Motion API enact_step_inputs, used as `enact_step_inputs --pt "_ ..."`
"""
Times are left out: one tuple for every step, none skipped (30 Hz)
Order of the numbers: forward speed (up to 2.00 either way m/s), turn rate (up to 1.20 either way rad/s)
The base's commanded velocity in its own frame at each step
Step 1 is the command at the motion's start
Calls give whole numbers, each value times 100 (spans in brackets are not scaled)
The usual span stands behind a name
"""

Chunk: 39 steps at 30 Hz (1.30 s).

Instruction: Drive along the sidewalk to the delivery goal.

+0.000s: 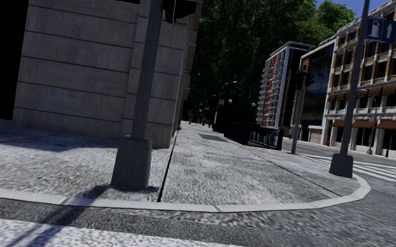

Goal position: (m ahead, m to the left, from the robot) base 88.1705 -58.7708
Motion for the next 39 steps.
enact_step_inputs --pt "161 -20" --pt "161 -20" --pt "161 -20" --pt "161 -20" --pt "161 -20" --pt "161 -20" --pt "161 -20" --pt "161 -20" --pt "161 -18" --pt "161 -8" --pt "161 -3" --pt "161 -3" --pt "161 -2" --pt "161 -2" --pt "161 -2" --pt "161 -2" --pt "161 -13" --pt "161 -22" --pt "161 -28" --pt "161 -30" --pt "161 -30" --pt "161 -30" --pt "161 -30" --pt "161 -30" --pt "161 -30" --pt "161 -30" --pt "161 -30" --pt "161 -30" --pt "161 -30" --pt "161 -30" --pt "161 -23" --pt "161 -6" --pt "161 -6" --pt "161 0" --pt "161 0" --pt "161 0" --pt "161 0" --pt "161 0" --pt "161 0"
